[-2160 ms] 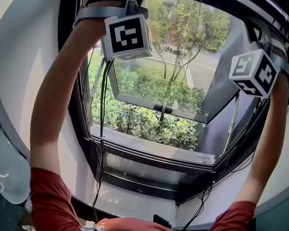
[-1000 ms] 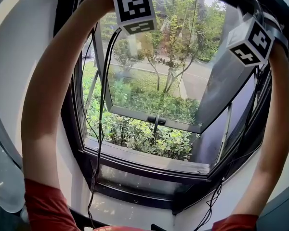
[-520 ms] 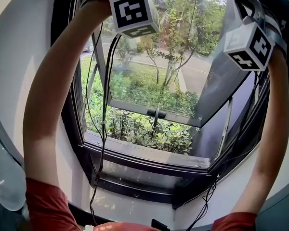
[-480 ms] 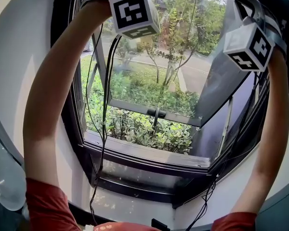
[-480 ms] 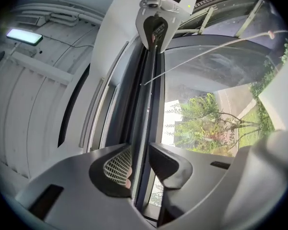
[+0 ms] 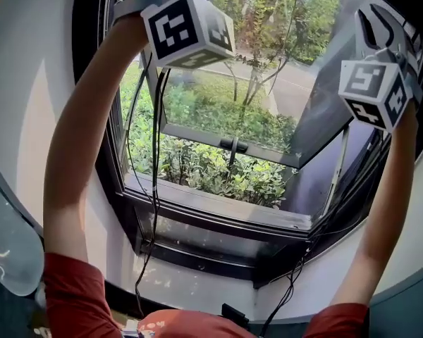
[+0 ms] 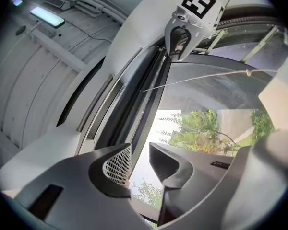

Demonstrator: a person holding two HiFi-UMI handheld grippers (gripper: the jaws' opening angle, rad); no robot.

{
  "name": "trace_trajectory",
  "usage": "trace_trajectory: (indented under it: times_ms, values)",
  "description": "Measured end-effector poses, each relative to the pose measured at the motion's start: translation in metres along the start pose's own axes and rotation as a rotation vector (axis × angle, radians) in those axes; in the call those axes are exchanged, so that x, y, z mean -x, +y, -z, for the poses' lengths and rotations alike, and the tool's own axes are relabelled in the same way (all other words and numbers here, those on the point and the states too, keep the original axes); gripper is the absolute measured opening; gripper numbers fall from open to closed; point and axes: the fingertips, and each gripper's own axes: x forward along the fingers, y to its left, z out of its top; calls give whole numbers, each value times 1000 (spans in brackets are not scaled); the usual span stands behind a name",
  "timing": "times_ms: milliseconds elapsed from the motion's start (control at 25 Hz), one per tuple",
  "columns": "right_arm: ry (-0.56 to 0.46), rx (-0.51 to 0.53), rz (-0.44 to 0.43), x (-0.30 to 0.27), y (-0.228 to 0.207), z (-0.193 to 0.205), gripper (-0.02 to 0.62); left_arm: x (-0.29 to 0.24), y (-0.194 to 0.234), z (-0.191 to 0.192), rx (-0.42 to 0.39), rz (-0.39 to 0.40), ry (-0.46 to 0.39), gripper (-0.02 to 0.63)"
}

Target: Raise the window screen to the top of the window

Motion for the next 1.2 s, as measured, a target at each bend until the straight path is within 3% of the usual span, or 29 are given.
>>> trace_trajectory:
  times_ms: [680,1000,1200]
  values:
    - [-22,-291,-53,79,68,12,115,89,-84,58,276,94,75,104]
    - [-30,-412,-127,128,115,13,115,146,-115,63,477,103,72,104]
    - [7,-436,-190,163,150,17,117,183,-125,58,544,128,69,104]
